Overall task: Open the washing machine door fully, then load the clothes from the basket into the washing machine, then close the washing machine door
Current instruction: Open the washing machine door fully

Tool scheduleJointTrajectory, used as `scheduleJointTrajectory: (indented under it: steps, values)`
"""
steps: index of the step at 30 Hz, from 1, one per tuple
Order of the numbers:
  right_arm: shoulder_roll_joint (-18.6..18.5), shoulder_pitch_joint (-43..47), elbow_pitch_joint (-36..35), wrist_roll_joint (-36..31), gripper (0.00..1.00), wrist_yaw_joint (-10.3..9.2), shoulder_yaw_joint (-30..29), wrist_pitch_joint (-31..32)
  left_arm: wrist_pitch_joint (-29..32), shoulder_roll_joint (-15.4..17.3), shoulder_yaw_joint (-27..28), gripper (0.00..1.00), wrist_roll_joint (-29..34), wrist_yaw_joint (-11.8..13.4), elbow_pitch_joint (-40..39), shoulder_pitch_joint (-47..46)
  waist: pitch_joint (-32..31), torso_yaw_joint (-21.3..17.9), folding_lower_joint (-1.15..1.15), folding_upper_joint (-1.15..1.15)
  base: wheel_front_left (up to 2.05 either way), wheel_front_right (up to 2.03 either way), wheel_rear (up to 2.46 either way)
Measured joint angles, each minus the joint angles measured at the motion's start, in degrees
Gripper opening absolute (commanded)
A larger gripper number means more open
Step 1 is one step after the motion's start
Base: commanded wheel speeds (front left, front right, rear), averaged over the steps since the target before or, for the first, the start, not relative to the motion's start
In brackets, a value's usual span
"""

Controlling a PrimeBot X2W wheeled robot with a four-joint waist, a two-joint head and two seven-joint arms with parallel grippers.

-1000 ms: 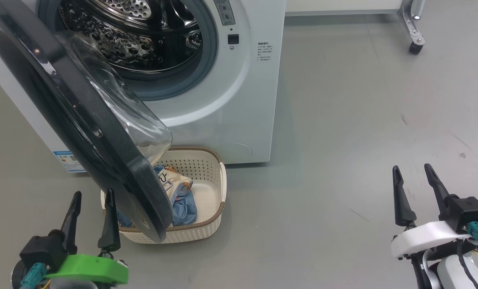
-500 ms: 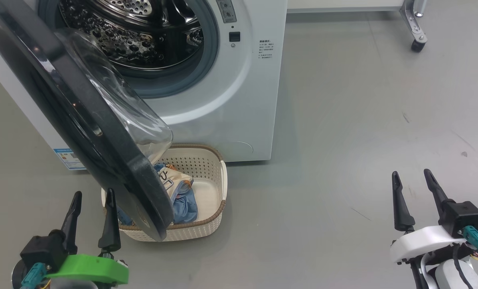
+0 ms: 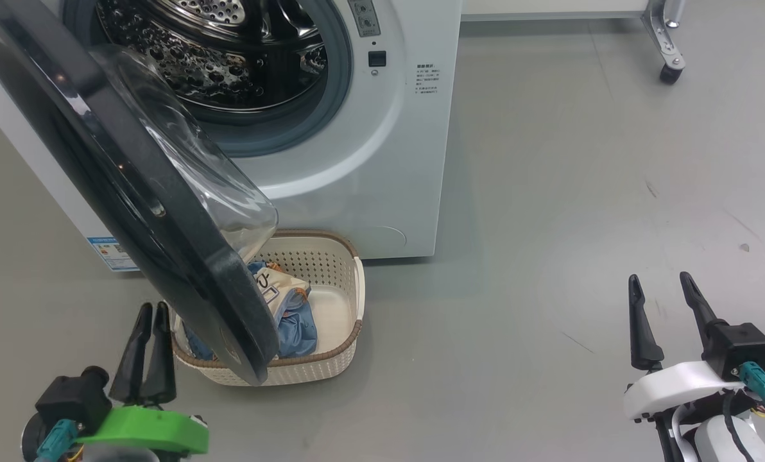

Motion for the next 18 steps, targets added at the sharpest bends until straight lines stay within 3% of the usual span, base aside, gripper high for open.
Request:
scheduleJointTrajectory:
  steps: [4,11,14,18]
  values:
    - [0.2,0.0,0.0,-0.1,1.0,0.35,-0.4,0.0,0.0,0.0,1.6,0.0,0.4,0.0,-4.3,-0.4,-0.2,0.1,0.0,0.0,0.0,0.0,0.0]
    - [1.0,0.1,0.1,-0.6,1.0,0.58,-0.8,0.0,0.0,0.0,7.5,0.0,1.5,0.0,-18.7,-6.5,-0.4,0.5,0.0,0.0,0.0,0.0,0.0]
    - [1.3,0.1,0.1,-0.7,1.0,0.93,-0.8,0.0,0.0,0.0,7.4,0.0,2.2,0.0,-23.2,-8.1,-0.5,0.5,0.0,0.0,0.0,0.0,0.0]
    - [1.3,0.2,0.2,-0.9,1.0,1.42,-1.1,0.0,-0.1,0.0,1.7,0.0,2.9,0.0,-31.0,-10.7,-0.6,0.6,0.0,0.0,0.0,0.0,0.0]
